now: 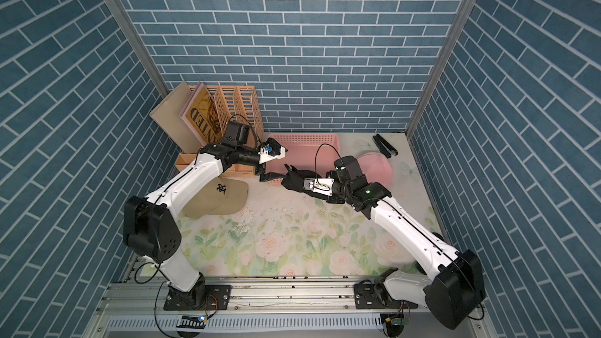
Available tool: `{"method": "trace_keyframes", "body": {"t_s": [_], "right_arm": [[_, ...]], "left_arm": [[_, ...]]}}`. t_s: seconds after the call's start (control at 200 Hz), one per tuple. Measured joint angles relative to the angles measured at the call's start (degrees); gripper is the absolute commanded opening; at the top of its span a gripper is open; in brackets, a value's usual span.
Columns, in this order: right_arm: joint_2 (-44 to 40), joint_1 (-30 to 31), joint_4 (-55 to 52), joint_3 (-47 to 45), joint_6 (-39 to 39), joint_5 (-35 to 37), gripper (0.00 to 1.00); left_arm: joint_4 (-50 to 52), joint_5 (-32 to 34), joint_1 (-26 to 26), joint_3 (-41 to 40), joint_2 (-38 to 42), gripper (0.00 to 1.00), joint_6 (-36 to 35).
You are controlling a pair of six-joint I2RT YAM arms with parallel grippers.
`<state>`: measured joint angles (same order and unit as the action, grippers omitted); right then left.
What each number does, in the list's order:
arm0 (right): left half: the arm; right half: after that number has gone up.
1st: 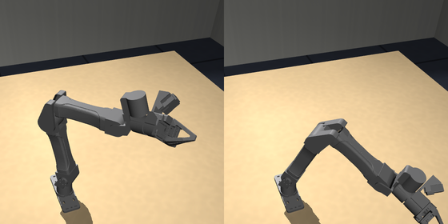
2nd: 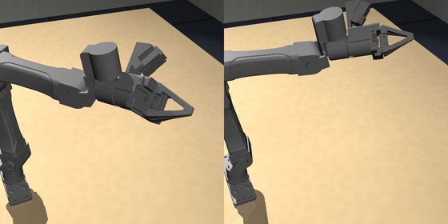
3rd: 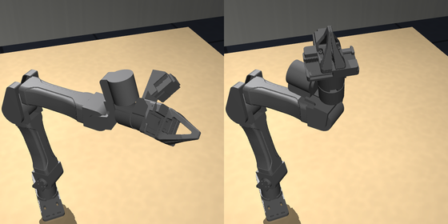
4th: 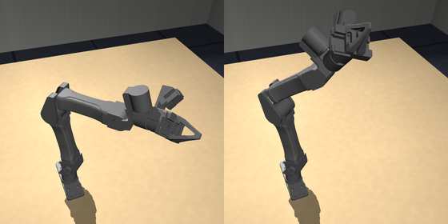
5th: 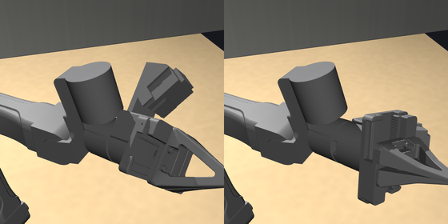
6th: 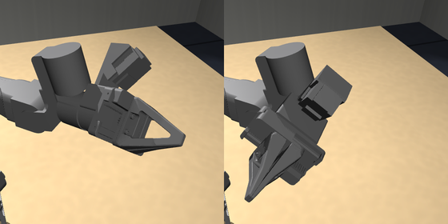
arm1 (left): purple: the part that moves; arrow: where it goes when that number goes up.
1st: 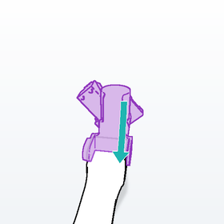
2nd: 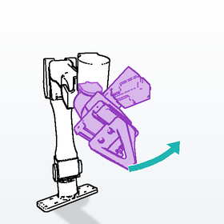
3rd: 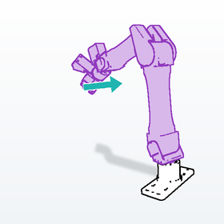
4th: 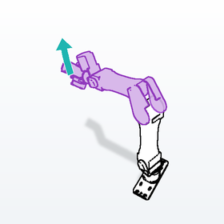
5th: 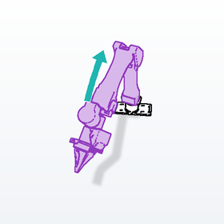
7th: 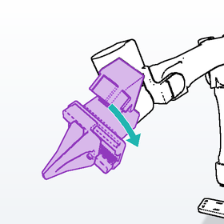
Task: Turn the baseball cap inside out
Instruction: Turn over the baseball cap.
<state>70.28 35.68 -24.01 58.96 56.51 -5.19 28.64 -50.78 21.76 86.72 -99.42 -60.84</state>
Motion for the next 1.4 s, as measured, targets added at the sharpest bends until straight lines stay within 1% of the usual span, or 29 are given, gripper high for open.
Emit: {"method": "trace_keyframes", "body": {"t_s": [0.125,0.365,0.415,0.435,0.47,0.515,0.625,0.645,0.68,0.715,0.81,0.85,0.9,0.965,1.005,1.12,1.185,1.31,1.395], "right_arm": [[0.0,2.2,-0.2,0.3,0.6,0.9,0.00],[-0.3,3.3,0.2,0.4,1.0,1.3,0.00],[-0.6,3.3,0.7,0.4,1.2,1.3,0.00],[-0.9,3.3,1.0,0.4,1.4,1.4,0.00],[-1.2,3.3,1.4,0.4,1.6,1.4,0.00],[-1.7,3.1,1.9,0.4,2.0,1.4,0.00],[-2.1,2.3,2.7,0.4,2.4,1.6,0.00],[-2.1,2.1,2.7,0.4,2.4,1.5,0.00],[-2.0,1.8,2.6,0.4,2.4,1.5,0.00],[-1.9,1.5,2.6,0.5,2.4,1.6,0.00],[-1.1,1.0,2.0,1.2,2.3,1.6,0.00],[-0.6,0.8,1.9,1.5,2.3,1.6,0.00],[-0.2,0.5,1.8,1.5,2.2,1.6,0.00],[0.4,0.3,1.0,1.6,1.7,1.4,0.00],[0.9,0.1,0.3,1.9,0.9,1.0,0.00],[3.5,-0.9,-1.5,4.3,-2.1,0.0,0.00],[5.4,-1.2,-2.4,6.2,-4.1,-0.2,0.00],[10.1,-1.7,-5.0,11.1,-9.1,0.1,0.00],[13.7,-2.9,-5.9,15.0,-14.0,-0.2,0.00]], "left_arm": [[0.8,2.8,2.1,0.1,-2.3,0.96,-1.4],[4.5,3.4,3.7,1.1,-2.6,0.93,-4.6],[5.0,3.4,4.0,1.1,-2.7,0.91,-5.0],[5.2,3.4,4.2,1.1,-2.7,0.88,-5.1],[5.5,3.3,4.6,1.1,-2.8,0.80,-5.3],[6.3,3.1,5.0,1.4,-3.2,0.72,-6.1],[10.3,3.1,5.9,5.1,-5.9,0.46,-7.0],[11.0,3.0,6.0,6.0,-6.5,0.44,-7.4],[11.5,3.0,6.1,7.2,-7.3,0.44,-7.3],[11.5,3.0,6.2,7.7,-7.8,0.40,-6.9],[9.3,3.9,6.3,5.7,-7.0,0.27,-4.5],[7.4,4.8,6.4,3.6,-6.0,0.26,-3.3],[5.2,6.1,6.3,0.6,-4.3,0.20,-1.2],[1.3,8.5,6.2,-3.6,-1.9,0.18,2.0],[-1.2,10.0,6.1,-5.8,-0.4,0.15,4.0],[-9.6,14.5,5.7,-11.1,3.1,0.11,10.3],[-14.3,17.4,5.6,-13.4,4.7,0.00,13.7],[-21.4,23.6,5.6,-15.5,7.0,0.00,20.5],[-25.7,27.9,5.6,-16.1,8.5,0.00,25.2]]}}
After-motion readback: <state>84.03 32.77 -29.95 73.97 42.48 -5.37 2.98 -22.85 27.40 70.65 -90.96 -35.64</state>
